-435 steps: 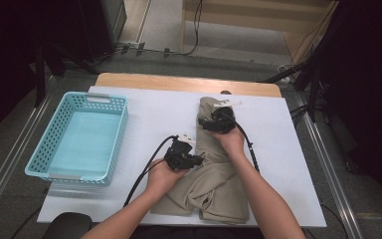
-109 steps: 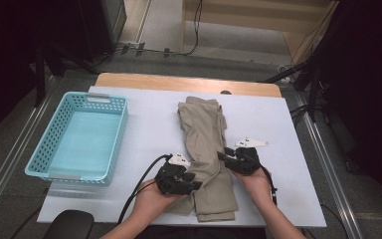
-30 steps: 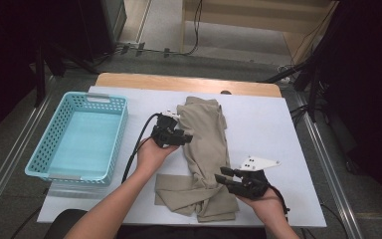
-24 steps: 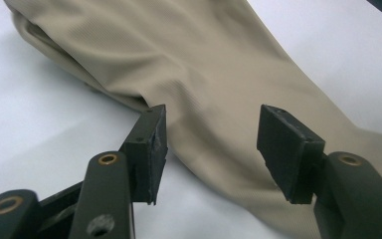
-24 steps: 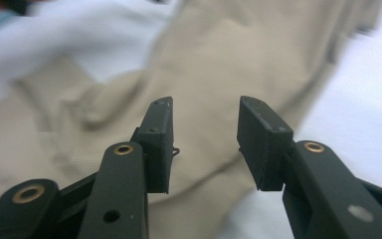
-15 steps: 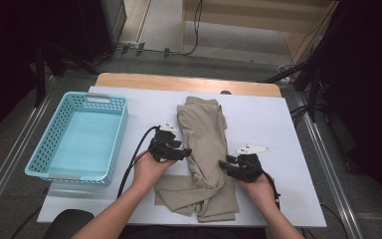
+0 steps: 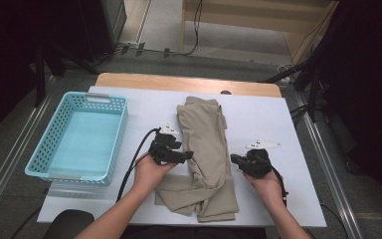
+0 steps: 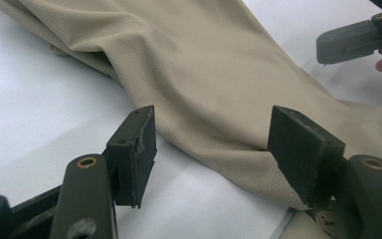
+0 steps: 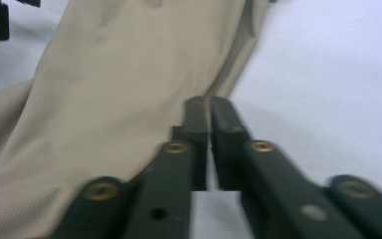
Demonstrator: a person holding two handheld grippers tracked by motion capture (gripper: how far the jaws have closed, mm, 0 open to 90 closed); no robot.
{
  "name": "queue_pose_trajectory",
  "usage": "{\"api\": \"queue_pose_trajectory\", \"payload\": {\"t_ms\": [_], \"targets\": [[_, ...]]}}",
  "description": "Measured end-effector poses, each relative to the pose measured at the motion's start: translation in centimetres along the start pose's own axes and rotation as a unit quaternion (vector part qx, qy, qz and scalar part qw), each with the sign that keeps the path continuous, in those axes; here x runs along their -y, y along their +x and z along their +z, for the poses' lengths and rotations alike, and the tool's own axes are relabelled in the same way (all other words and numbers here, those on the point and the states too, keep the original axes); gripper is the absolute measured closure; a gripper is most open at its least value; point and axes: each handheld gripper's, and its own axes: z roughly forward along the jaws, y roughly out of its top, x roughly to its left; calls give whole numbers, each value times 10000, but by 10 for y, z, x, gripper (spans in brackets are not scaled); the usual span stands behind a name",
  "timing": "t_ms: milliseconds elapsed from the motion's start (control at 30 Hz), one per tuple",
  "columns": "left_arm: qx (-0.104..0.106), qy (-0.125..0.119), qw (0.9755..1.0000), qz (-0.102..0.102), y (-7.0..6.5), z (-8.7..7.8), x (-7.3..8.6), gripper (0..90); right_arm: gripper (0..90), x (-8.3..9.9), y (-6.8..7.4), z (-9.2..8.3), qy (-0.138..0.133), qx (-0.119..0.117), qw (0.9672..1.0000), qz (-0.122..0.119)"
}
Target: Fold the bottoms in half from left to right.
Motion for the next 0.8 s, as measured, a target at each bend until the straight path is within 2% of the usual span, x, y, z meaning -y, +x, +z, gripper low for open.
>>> {"api": "queue_pose_trajectory", "payload": {"t_ms": [67, 100, 200, 233, 333, 367, 400, 433, 600, 800], "targets": [[-11, 7, 10000, 22, -1, 1, 0, 346, 800, 0, 0, 1, -19, -30, 10000, -6], [-10, -4, 10000, 26, -1, 1, 0, 345, 743, 0, 3, 5, 1, -72, 9999, -70], [-23, -17, 10000, 45, -1, 2, 0, 327, 713, 1, 9, 12, 38, -96, 9998, -182], [-57, -30, 10000, 42, -1, 3, 1, 311, 654, 1, 11, 16, 32, -100, 9997, -216], [-66, -27, 10000, 40, -2, 3, 1, 301, 643, 3, 14, 21, 10, -66, 9997, -255], [-55, -28, 10000, 12, -1, 5, 2, 301, 766, 3, 17, 22, 2, -53, 9995, -299], [-55, -28, 10000, 12, -1, 5, 2, 300, 766, 3, 17, 22, 2, -53, 9995, -299], [-16, -25, 10000, -14, -1, 6, 2, 301, 857, 2, 18, 21, 71, 1, 9994, -340], [-22, -13, 10000, 25, -3, 6, 3, 301, 872, -1, 14, 16, 81, -82, 9997, -228], [8, -36, 10000, -14, -4, 4, 3, 297, 872, -3, 3, 5, 5, 5, 10000, -89]]}}
